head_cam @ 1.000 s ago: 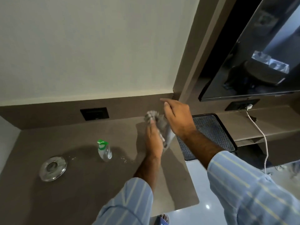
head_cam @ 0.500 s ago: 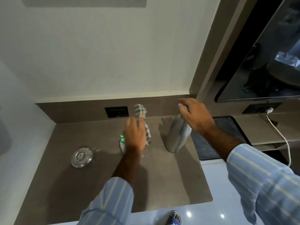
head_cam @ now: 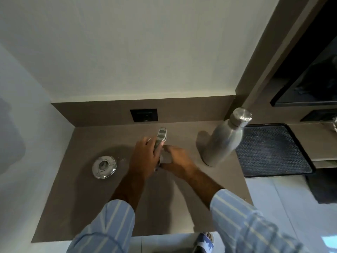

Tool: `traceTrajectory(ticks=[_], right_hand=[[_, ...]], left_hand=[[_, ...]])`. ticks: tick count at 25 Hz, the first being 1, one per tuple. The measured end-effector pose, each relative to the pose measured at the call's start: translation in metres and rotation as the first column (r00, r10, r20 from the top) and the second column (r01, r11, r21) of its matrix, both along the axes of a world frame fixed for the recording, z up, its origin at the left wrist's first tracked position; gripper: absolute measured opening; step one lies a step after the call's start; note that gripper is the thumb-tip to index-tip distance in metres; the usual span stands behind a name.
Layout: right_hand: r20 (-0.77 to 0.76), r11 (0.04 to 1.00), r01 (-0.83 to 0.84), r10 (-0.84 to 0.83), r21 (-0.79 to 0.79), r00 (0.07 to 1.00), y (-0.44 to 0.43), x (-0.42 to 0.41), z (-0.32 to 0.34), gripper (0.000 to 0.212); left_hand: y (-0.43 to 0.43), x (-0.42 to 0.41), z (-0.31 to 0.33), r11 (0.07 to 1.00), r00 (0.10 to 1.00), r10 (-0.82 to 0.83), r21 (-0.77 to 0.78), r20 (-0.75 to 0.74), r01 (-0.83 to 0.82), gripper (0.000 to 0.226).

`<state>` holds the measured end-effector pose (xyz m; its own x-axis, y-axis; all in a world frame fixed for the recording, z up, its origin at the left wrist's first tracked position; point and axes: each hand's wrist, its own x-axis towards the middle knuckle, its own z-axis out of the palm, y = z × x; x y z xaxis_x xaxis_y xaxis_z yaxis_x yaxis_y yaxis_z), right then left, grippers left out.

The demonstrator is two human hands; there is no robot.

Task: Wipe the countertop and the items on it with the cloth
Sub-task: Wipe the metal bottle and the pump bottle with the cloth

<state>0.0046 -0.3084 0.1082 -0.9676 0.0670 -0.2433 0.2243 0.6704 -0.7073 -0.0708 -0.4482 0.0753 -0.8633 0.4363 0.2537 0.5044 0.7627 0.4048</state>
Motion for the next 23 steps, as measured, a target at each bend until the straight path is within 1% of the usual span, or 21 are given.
traceTrajectory(ticks=[1,2,4,5,7,8,9,10,11,12,13,14,15,16,17,18,19,20,21,22,23], right_hand=[[0.026,0.996,0.017,-0.015,-0.084,1.0,-0.009,-0.009,-0.022,0.061],[0.038,0.99,0.046,-0.041,-0.134,0.998,-0.015,-0.017,-0.039,0.063],[0.052,0.976,0.118,-0.11,-0.183,0.993,-0.022,-0.033,-0.066,0.053],[0.055,0.976,0.139,-0.131,-0.168,0.99,-0.021,-0.039,-0.076,0.049],[0.022,0.981,0.143,-0.141,-0.134,0.99,-0.017,-0.045,-0.086,0.046],[-0.014,0.98,0.138,-0.142,-0.143,0.99,-0.015,-0.046,-0.087,0.049],[-0.032,0.971,0.142,-0.151,-0.193,0.988,-0.014,-0.047,-0.083,0.054],[-0.029,0.944,0.164,-0.179,-0.286,0.983,-0.014,-0.046,-0.077,0.057],[-0.014,0.888,0.206,-0.232,-0.411,0.973,-0.017,-0.044,-0.069,0.054],[0.0,0.818,0.247,-0.289,-0.519,0.957,-0.021,-0.043,-0.06,0.048],[0.009,0.736,0.281,-0.35,-0.615,0.937,-0.025,-0.044,-0.051,0.041],[-0.004,0.684,0.321,-0.428,-0.655,0.904,-0.027,-0.046,-0.041,0.033],[-0.03,0.635,0.357,-0.515,-0.685,0.857,-0.028,-0.049,-0.03,0.028],[-0.057,0.583,0.381,-0.595,-0.717,0.802,-0.028,-0.052,-0.018,0.028],[-0.065,0.526,0.38,-0.645,-0.761,0.761,-0.027,-0.055,-0.007,0.032],[-0.068,0.493,0.36,-0.657,-0.792,0.751,-0.026,-0.057,0.0,0.038],[-0.08,0.505,0.339,-0.639,-0.794,0.765,-0.027,-0.057,0.006,0.042],[-0.105,0.557,0.321,-0.602,-0.766,0.792,-0.027,-0.055,0.011,0.044],[-0.133,0.614,0.306,-0.564,-0.728,0.815,-0.028,-0.05,0.014,0.045],[-0.148,0.648,0.299,-0.542,-0.701,0.827,-0.029,-0.046,0.016,0.045],[-0.154,0.666,0.308,-0.54,-0.68,0.827,-0.028,-0.042,0.021,0.046]], left_hand=[[0.0,-0.002,-0.002,0.998,0.999,-0.041,0.052,0.026,0.039,0.036],[0.001,-0.005,-0.003,0.992,0.995,-0.082,0.104,0.063,0.075,0.039],[-0.002,-0.013,-0.004,0.969,0.973,-0.158,0.214,0.166,0.121,0.042],[-0.005,-0.016,-0.005,0.961,0.956,-0.163,0.259,0.244,0.098,0.043],[-0.011,-0.024,-0.009,0.947,0.877,-0.097,0.315,0.471,-0.064,0.043],[-0.015,-0.026,-0.012,0.934,0.828,-0.052,0.322,0.558,-0.158,0.039],[-0.017,-0.028,-0.015,0.907,0.789,-0.009,0.337,0.615,-0.253,0.032],[-0.019,-0.027,-0.016,0.858,0.758,0.025,0.375,0.652,-0.351,0.023],[-0.018,-0.026,-0.013,0.786,0.725,0.034,0.429,0.688,-0.444,0.016],[-0.015,-0.024,-0.006,0.697,0.681,0.014,0.481,0.732,-0.532,0.015],[-0.008,-0.02,0.002,0.635,0.65,-0.018,0.511,0.76,-0.58,0.017],[0.0,-0.012,0.008,0.609,0.652,-0.039,0.535,0.758,-0.586,0.022],[0.009,-0.002,0.011,0.608,0.7,-0.043,0.575,0.713,-0.548,0.029],[0.017,0.009,0.015,0.637,0.797,-0.038,0.629,0.603,-0.446,0.036],[0.024,0.021,0.017,0.7,0.893,-0.046,0.653,0.447,-0.291,0.041],[0.029,0.028,0.02,0.745,0.946,-0.052,0.643,0.319,-0.176,0.043],[0.032,0.025,0.03,0.738,0.96,-0.036,0.655,0.278,-0.162,0.041],[0.034,0.015,0.044,0.704,0.939,-0.003,0.667,0.343,-0.242,0.038],[0.037,0.003,0.059,0.671,0.877,0.021,0.643,0.481,-0.369,0.037],[0.038,-0.012,0.07,0.643,0.772,-0.015,0.598,0.635,-0.479,0.038],[0.039,-0.024,0.079,0.625,0.653,-0.115,0.566,0.748,-0.538,0.039]])
